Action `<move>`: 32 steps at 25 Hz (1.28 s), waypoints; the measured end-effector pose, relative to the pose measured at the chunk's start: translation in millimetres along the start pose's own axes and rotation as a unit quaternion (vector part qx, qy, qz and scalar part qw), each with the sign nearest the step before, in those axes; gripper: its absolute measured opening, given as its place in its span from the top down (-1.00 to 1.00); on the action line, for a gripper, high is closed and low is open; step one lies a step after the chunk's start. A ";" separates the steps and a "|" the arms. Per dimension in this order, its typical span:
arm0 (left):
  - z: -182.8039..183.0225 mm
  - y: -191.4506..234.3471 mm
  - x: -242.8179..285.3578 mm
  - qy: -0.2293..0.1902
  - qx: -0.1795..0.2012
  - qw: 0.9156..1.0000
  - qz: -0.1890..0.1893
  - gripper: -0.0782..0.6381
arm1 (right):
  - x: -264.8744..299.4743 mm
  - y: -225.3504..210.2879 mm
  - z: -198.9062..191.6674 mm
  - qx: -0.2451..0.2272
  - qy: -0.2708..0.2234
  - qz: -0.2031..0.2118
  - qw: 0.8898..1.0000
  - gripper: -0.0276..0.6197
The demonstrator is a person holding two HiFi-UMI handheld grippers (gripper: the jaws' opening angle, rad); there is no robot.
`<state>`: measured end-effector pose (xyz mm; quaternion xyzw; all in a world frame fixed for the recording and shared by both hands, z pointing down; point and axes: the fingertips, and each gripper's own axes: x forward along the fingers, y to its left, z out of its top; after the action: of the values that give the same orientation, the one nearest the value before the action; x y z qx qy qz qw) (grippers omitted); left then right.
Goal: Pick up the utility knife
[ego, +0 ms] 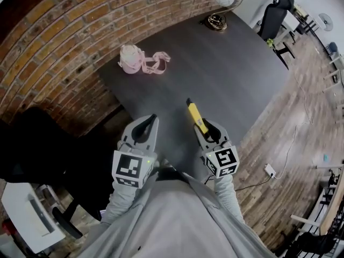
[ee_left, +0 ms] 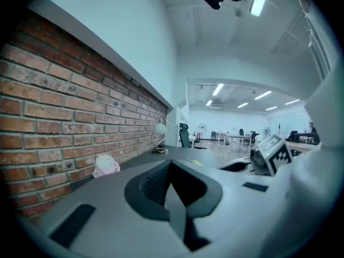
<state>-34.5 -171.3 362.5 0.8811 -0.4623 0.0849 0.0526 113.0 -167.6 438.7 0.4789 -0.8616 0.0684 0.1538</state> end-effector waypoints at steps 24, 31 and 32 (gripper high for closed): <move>15.1 -15.3 2.8 -0.013 0.004 1.000 -0.009 0.73 | -61.4 -6.8 86.6 0.016 -0.134 -0.041 0.990 0.49; 12.8 -12.2 0.9 -0.010 0.003 1.000 -0.004 0.73 | -64.5 -5.7 87.1 0.021 -0.139 -0.039 0.989 0.49; 12.3 -12.0 0.7 -0.009 0.003 1.000 -0.004 0.73 | -64.7 -5.4 87.3 0.020 -0.139 -0.038 0.989 0.49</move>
<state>-22.9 -167.2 350.4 0.8837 -0.4593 0.0777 0.0461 132.1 -141.5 334.9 0.5196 -0.8539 0.0125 0.0251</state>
